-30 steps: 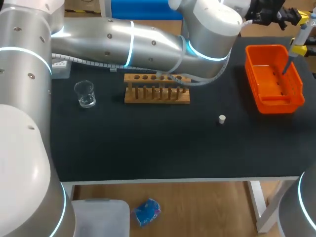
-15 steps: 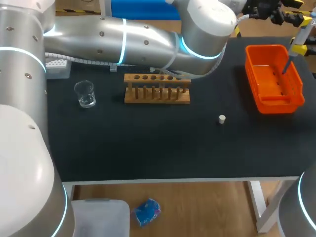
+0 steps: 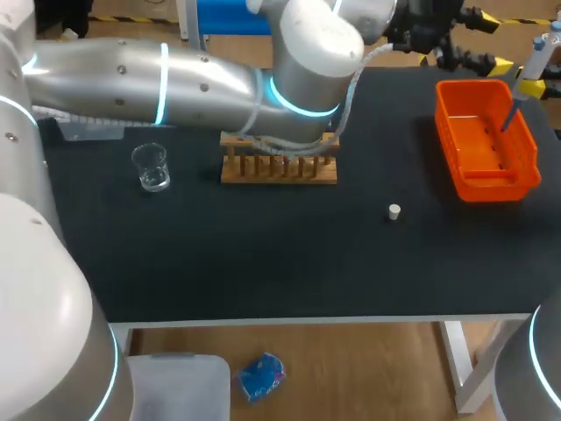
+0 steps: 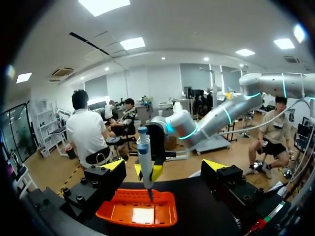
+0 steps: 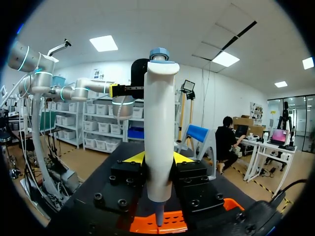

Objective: Invert the test tube, pick up the pipette, mount the tip to pipette, aspirate from beaker and dispense into the tube, eject the tip, return the pipette, and cap with the stopper.

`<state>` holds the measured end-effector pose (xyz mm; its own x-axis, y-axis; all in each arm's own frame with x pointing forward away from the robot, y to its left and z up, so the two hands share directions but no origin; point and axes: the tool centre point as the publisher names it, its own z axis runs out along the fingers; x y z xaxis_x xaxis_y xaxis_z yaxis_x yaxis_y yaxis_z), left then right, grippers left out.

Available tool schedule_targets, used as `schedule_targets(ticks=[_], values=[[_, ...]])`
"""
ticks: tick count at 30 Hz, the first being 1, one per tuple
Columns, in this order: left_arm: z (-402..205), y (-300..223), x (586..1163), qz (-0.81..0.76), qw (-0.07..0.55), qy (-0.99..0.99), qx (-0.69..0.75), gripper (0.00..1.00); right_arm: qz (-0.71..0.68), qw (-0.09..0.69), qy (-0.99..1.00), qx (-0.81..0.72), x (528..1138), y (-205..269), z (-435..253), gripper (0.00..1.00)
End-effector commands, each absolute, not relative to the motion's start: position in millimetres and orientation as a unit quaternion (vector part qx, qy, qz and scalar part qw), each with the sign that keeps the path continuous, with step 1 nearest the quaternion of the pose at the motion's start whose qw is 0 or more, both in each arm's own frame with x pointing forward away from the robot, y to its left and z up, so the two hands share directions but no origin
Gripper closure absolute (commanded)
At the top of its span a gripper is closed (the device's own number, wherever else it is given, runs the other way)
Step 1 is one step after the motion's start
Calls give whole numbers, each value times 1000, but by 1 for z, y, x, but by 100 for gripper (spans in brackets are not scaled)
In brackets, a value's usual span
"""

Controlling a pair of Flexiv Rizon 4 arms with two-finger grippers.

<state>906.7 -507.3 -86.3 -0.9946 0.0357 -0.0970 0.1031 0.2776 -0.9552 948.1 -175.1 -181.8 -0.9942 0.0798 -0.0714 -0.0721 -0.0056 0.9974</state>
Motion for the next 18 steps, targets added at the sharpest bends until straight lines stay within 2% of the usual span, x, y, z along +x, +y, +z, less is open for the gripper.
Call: schedule_targets(ticks=[1, 15, 18], values=[[-88, -492, 897, -615, 37, 786, 38, 0, 708, 52, 704, 2, 949, -176, -181, 100], [-88, -492, 897, -615, 37, 786, 38, 0, 708, 52, 704, 2, 949, -176, -181, 100], [-107, -464, 896, -607, 47, 793, 23, 0, 708, 52, 704, 2, 949, -176, -181, 100]])
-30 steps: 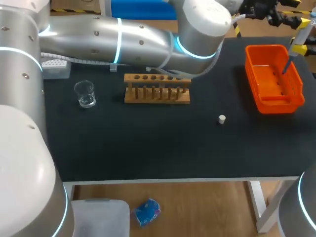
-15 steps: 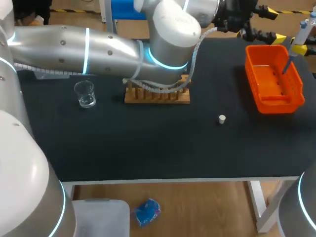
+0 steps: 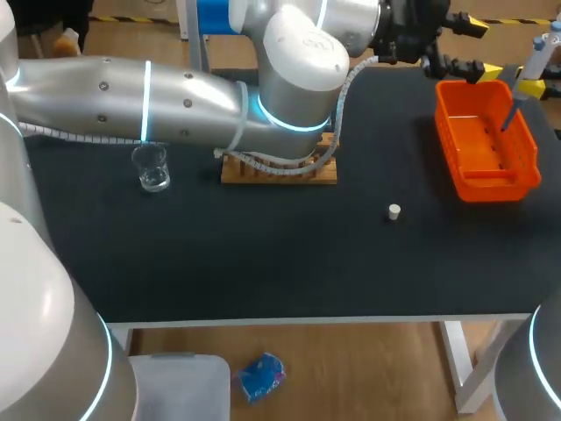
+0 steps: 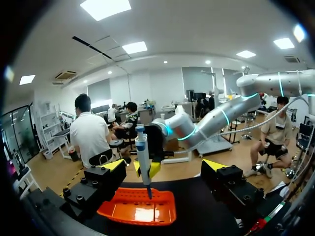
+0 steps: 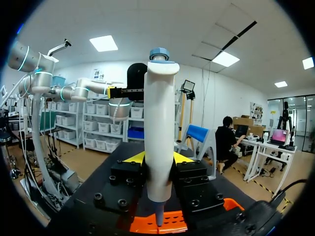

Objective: Invert the test tube, pick up the pipette, mount the tip to pipette, aspirate from beaker and dispense into the tube, eject the tip, return the pipette, and cap with the stopper.

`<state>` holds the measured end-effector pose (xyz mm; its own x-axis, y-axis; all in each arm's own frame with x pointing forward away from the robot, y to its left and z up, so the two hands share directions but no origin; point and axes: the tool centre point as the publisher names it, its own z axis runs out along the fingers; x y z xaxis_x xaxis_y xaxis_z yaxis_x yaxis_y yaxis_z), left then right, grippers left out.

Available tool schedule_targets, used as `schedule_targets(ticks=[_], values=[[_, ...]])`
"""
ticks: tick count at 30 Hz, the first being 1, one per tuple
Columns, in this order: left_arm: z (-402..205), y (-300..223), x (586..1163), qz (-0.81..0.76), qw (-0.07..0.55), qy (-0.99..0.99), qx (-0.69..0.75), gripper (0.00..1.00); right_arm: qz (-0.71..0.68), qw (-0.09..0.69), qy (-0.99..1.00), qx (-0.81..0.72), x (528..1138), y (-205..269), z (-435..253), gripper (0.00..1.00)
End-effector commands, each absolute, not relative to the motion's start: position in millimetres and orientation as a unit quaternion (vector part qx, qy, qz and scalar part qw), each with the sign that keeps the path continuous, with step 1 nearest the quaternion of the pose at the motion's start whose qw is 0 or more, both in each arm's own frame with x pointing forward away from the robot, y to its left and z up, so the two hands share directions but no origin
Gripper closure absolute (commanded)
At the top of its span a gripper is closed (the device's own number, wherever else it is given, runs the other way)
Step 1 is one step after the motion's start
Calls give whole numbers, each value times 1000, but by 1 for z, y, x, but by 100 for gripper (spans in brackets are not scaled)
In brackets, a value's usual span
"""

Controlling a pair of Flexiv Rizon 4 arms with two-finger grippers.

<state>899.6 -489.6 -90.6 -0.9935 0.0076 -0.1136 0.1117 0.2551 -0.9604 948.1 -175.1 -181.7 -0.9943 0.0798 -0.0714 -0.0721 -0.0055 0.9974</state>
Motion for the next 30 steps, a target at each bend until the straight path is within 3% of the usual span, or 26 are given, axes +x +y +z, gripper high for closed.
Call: schedule_targets(ticks=[1, 8, 13, 30], values=[[-111, -452, 894, -610, 55, 790, 24, 0, 708, 52, 704, 2, 949, -176, -181, 100], [-130, -372, 869, -619, 92, 780, 7, 0, 708, 52, 704, 2, 949, -176, -181, 100], [-143, -348, 854, -637, 90, 765, 25, 0, 708, 52, 704, 2, 949, -176, -181, 100], [-163, -341, 848, -625, 65, 778, -4, 0, 708, 52, 704, 2, 949, -176, -181, 100]])
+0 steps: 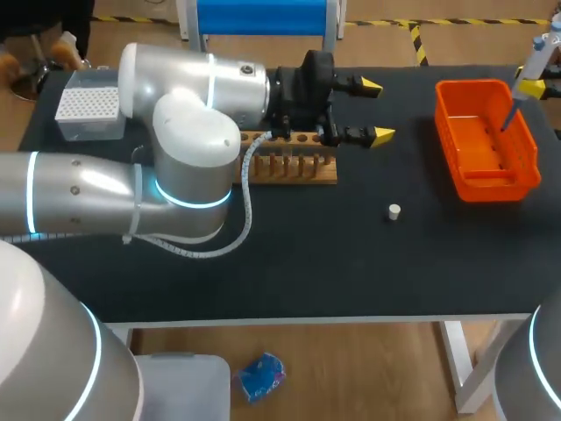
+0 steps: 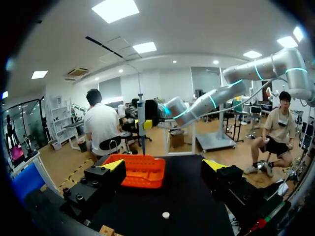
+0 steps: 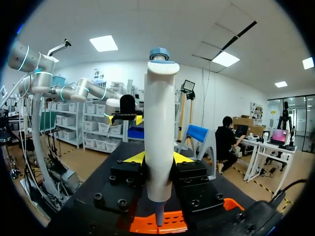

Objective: Invert the test tube, pick up the pipette, mount the tip to pipette, aspirate from beaker and dispense into the tube, eject the tip, return the pipette, and cap with the stopper.

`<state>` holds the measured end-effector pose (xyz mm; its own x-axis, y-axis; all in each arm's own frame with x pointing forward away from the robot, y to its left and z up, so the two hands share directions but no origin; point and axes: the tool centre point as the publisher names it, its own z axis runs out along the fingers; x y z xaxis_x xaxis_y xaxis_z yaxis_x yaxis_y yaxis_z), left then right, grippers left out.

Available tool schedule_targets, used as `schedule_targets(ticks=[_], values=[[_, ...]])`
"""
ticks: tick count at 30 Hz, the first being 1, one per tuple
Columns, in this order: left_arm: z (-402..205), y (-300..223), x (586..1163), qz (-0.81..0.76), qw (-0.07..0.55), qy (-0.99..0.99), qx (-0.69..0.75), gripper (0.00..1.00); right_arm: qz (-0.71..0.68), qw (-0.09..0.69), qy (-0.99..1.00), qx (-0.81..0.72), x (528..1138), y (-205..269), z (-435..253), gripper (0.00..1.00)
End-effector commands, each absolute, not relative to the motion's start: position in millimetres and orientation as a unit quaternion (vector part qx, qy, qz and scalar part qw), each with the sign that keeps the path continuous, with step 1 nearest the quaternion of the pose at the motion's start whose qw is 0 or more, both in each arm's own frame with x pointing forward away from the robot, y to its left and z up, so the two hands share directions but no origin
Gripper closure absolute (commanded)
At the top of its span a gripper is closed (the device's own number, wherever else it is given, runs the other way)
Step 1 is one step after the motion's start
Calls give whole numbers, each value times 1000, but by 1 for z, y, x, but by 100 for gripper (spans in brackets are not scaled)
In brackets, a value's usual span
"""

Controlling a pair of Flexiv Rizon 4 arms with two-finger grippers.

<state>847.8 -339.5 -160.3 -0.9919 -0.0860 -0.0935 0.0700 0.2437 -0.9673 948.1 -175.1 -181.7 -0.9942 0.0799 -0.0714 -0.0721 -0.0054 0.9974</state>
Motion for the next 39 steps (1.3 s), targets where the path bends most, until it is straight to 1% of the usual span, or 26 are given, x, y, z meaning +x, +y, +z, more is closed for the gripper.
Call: schedule_targets(ticks=[1, 8, 11, 16, 27, 39], values=[[-166, -340, 849, -629, 68, 775, -2, 0, 708, 52, 704, 2, 949, -176, -181, 100], [-186, -307, 837, -667, 94, 738, -47, 0, 708, 52, 704, 2, 949, -176, -181, 100], [-186, -291, 830, -680, 111, 722, -58, 0, 708, 52, 704, 2, 949, -176, -181, 100], [-182, -277, 827, -691, 116, 711, -61, 0, 708, 52, 704, 2, 949, -176, -181, 100], [-170, -279, 836, -693, 93, 715, -22, 0, 708, 52, 704, 2, 949, -176, -181, 100], [-154, -274, 840, -663, 105, 739, -45, 0, 708, 52, 704, 2, 949, -176, -181, 100]])
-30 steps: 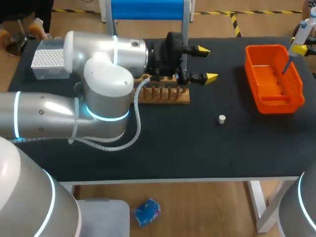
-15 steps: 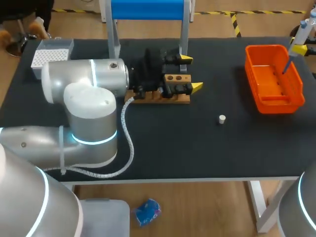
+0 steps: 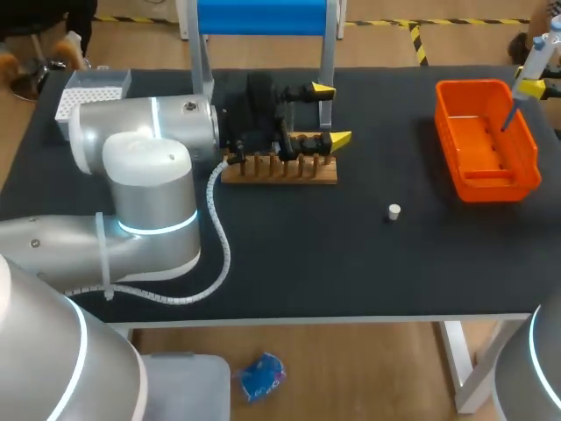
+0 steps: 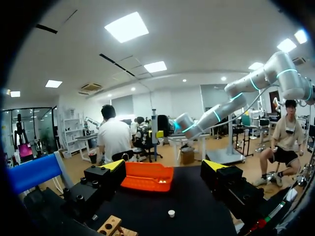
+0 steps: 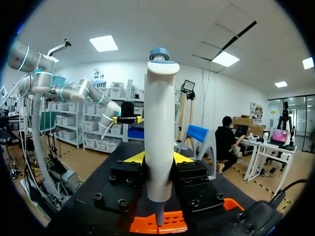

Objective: Invert the test tube, pick up the pipette, mount the tip to pipette, aspirate from beaker and dispense into the tube, eject the tip, return the pipette, and cap with the stopper.

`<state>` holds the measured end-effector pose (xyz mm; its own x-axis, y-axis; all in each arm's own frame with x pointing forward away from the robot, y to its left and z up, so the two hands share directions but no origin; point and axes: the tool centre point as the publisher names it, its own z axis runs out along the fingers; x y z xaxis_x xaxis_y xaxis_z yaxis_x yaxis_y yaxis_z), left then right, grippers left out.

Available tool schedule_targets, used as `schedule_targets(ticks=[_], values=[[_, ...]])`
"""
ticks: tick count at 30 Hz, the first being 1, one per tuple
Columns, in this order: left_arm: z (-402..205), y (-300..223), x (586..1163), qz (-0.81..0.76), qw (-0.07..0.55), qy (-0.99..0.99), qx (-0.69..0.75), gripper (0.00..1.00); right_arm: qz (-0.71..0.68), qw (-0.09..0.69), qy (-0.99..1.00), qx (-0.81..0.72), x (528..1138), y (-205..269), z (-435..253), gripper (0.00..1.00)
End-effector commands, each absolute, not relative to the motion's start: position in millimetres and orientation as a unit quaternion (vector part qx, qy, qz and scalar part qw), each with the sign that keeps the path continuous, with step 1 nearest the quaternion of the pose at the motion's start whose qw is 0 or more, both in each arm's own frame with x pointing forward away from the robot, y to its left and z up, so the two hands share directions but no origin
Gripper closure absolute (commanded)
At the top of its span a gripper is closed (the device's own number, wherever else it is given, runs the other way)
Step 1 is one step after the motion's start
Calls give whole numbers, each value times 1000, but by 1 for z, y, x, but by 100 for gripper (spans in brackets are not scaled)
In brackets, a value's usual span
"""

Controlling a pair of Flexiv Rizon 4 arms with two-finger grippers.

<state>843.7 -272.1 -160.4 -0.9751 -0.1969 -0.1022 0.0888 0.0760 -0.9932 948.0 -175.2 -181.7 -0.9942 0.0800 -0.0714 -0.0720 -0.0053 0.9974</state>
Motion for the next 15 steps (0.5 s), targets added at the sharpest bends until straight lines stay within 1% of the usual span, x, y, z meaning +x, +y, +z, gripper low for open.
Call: schedule_targets(ticks=[1, 15], values=[[-154, -274, 840, -664, 104, 739, -46, 0, 708, 52, 704, 2, 949, -176, -181, 100], [-153, -276, 840, -660, 101, 742, -53, 0, 708, 52, 704, 2, 949, -176, -181, 100]])
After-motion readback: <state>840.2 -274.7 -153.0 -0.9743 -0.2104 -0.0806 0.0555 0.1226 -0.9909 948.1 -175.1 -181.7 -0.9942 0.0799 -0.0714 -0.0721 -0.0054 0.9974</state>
